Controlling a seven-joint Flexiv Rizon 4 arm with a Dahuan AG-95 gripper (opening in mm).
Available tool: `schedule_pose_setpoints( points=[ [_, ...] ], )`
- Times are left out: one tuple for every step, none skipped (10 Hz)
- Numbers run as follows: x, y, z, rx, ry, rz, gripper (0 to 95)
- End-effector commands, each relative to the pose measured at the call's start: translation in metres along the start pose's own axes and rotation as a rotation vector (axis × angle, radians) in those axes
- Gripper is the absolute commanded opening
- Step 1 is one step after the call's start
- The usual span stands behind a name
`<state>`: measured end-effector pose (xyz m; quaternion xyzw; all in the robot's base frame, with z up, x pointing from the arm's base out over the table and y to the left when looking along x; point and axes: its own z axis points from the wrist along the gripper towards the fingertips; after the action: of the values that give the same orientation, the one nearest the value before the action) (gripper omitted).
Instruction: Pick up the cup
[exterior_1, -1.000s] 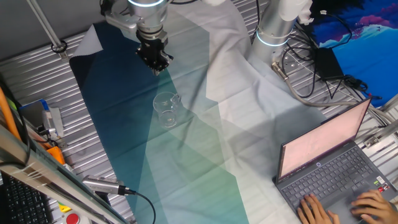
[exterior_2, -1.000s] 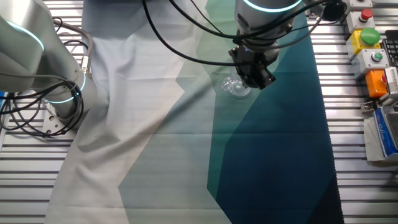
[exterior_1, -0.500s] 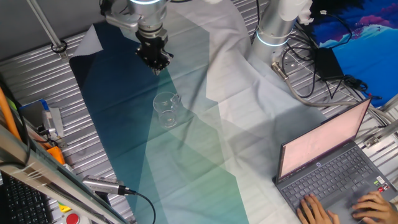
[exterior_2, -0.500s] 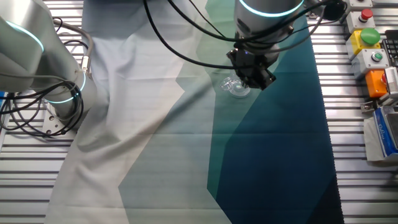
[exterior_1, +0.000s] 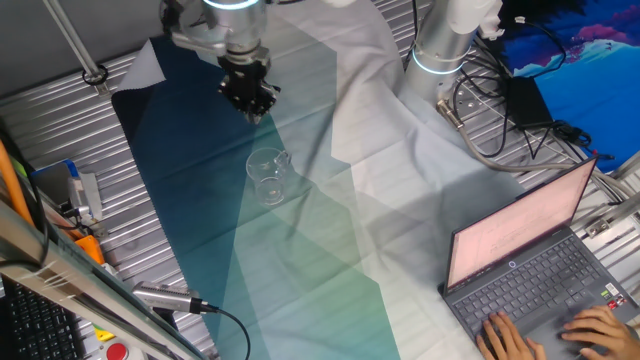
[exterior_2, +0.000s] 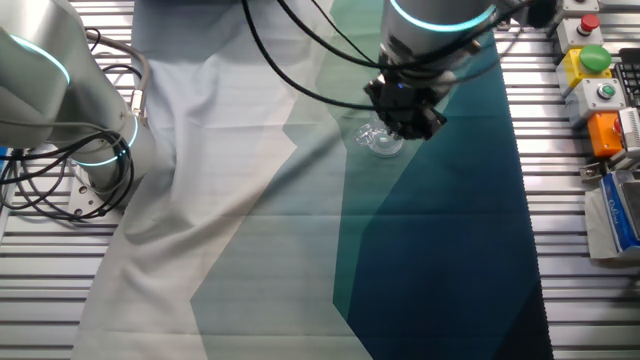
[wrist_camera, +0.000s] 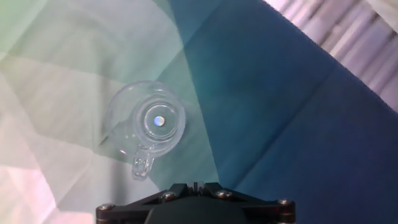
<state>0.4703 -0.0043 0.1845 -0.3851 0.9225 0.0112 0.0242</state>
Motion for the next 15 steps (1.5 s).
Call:
schedule_pose_setpoints(
  points=[
    [0.001,0.012,0.007,0.005,0.000,0.075,57.0],
    [0.005,0.022,0.012,0.009,-0.006,0.095,57.0],
    [0.009,0.030,0.015,0.010,-0.006,0.106,57.0],
    [0.011,0.038,0.019,0.011,-0.006,0.120,57.0],
    [0.012,0.042,0.025,0.013,-0.010,0.132,57.0],
    [0.012,0.046,0.033,0.020,-0.021,0.136,57.0],
    [0.012,0.046,0.036,0.021,-0.026,0.137,57.0],
    [0.012,0.047,0.041,0.023,-0.029,0.142,57.0],
    [0.012,0.047,0.049,0.028,-0.035,0.153,57.0],
    [0.012,0.047,0.054,0.030,-0.039,0.166,57.0],
    [0.010,0.048,0.058,0.033,-0.046,0.178,57.0],
    [0.005,0.051,0.062,0.035,-0.048,0.198,57.0],
    [0.001,0.052,0.063,0.035,-0.049,0.214,57.0],
    [-0.003,0.055,0.065,0.036,-0.049,0.236,57.0],
    [-0.006,0.056,0.068,0.037,-0.049,0.256,57.0]
  ],
)
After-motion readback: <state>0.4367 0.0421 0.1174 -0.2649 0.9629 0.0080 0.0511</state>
